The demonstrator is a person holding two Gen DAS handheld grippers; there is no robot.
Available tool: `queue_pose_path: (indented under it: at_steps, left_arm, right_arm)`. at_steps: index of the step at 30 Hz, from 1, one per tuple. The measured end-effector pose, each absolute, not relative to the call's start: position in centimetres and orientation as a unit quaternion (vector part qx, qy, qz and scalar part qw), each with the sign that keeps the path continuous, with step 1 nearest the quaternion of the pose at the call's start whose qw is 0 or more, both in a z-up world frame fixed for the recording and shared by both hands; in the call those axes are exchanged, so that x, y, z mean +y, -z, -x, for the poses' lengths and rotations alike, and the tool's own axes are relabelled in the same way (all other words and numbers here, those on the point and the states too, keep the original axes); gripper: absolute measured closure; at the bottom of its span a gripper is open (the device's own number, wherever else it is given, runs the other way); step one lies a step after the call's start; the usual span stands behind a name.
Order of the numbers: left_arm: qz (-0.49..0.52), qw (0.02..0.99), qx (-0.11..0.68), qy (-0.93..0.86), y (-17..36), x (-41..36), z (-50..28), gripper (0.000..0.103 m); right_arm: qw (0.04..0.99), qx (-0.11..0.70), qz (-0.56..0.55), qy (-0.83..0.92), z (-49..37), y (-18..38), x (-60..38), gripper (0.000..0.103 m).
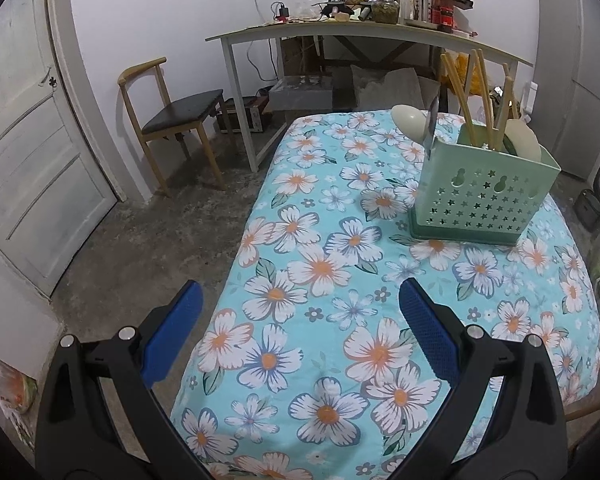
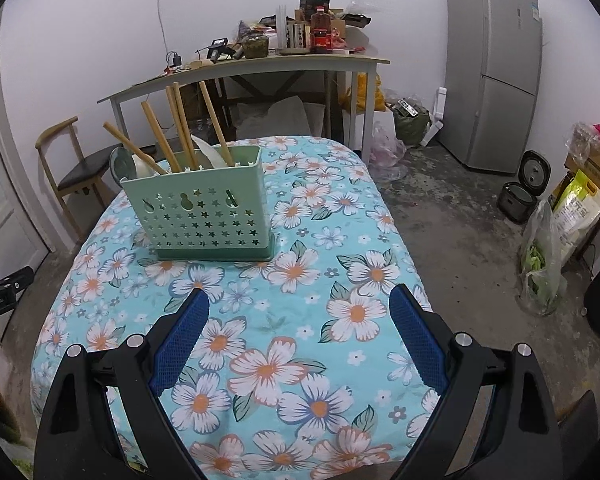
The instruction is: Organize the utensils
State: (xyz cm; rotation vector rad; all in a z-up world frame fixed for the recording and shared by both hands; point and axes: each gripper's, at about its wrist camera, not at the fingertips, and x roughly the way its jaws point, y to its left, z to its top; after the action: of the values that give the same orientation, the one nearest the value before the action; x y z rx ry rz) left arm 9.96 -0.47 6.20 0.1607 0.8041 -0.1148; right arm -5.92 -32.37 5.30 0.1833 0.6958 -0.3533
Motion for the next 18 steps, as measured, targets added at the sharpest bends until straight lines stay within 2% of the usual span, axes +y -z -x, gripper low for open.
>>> queue_pose_path:
  at_steps: [18]
  left_arm:
    - [-0.076,0.912,0.396,0.074,-6.11,-0.84,-9.79,0.008]
  right_arm:
    - [0.923,0.338,-0.083,0.163,5.72,-5.44,-31.76,0.014]
